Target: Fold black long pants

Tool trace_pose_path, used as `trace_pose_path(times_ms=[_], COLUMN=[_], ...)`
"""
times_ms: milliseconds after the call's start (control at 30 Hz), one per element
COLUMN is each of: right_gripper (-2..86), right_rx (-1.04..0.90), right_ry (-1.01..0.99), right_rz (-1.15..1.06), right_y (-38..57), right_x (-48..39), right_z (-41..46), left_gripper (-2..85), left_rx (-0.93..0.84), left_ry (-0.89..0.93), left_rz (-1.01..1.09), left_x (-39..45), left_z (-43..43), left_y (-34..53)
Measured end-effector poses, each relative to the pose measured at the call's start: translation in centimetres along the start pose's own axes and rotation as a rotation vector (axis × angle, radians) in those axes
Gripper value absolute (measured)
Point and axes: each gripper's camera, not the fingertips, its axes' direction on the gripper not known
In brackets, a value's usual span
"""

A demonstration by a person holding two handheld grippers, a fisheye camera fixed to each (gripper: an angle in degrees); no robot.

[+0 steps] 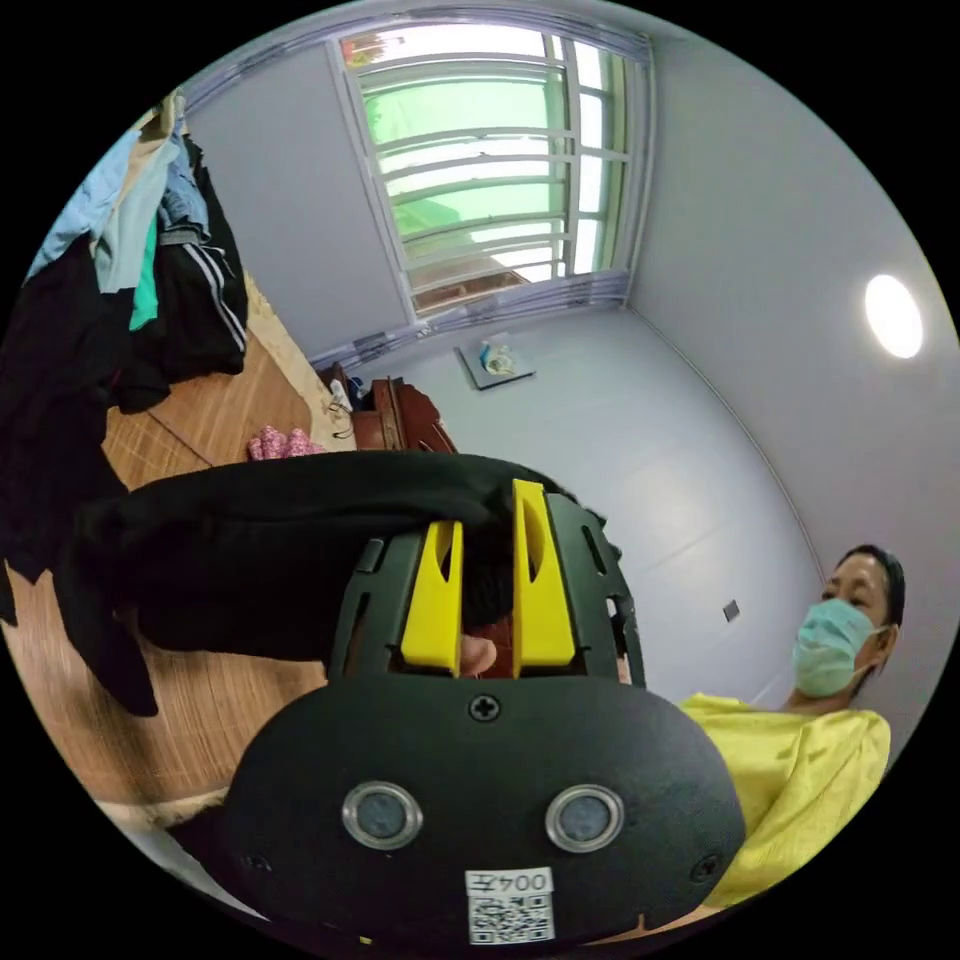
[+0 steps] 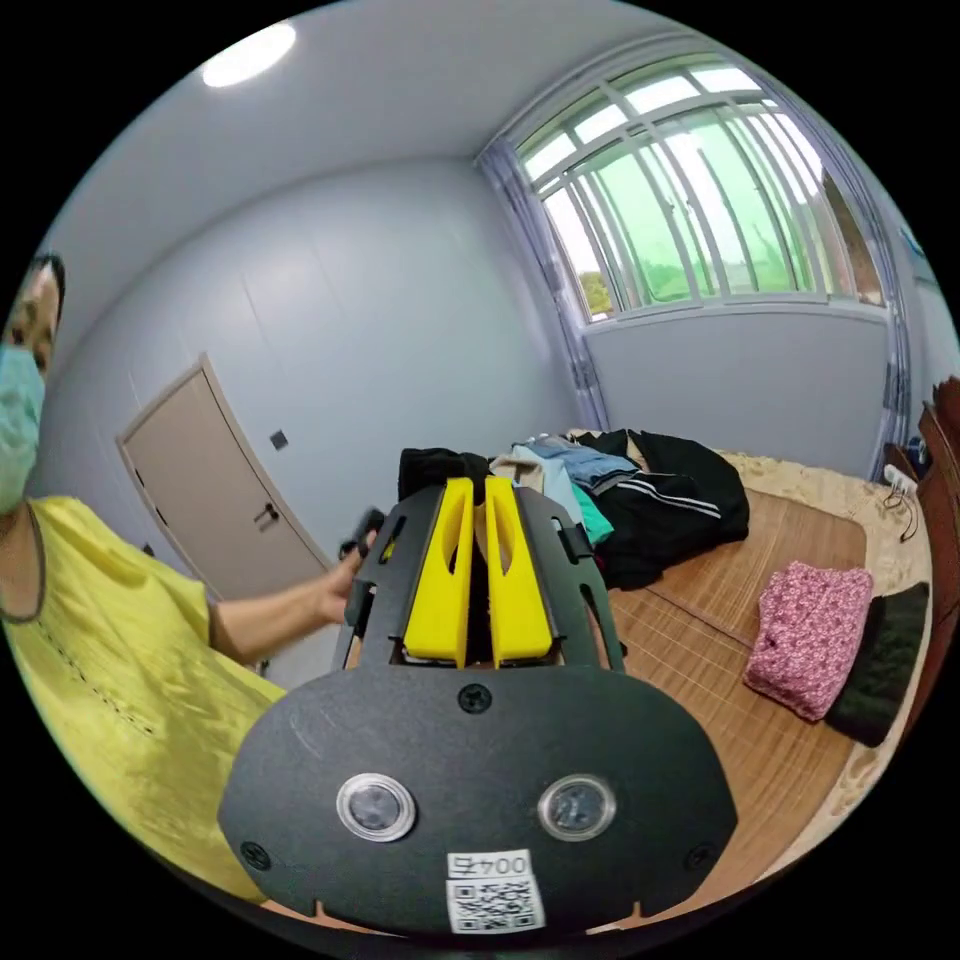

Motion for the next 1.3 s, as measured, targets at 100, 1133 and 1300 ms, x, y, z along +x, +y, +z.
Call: trace_pose_path(times_ms=[100, 1133, 1300], right_gripper=[0.4, 1.0, 1.0], right_rx=[0.040, 0.160, 0.169], right_ry=[-0.027, 0.002, 0.020], right_rz=[0.052, 0.213, 0.245], right_y=[-1.1, -8.8, -9.8], right_x=[1.7, 8.2, 10.2], right_z=[-1.6, -3.6, -3.5], left_gripper=[13.3, 29.0, 27.5], left_rx=[0.008, -0.152, -0.147], left_ry=[0.020, -0.799, -0.806], left_rz=[0.083, 1.102, 1.034], left_x=[1.3, 23.8, 23.1], left_z=[2.2, 31.6, 32.0], left_y=[2.0, 22.6, 21.9])
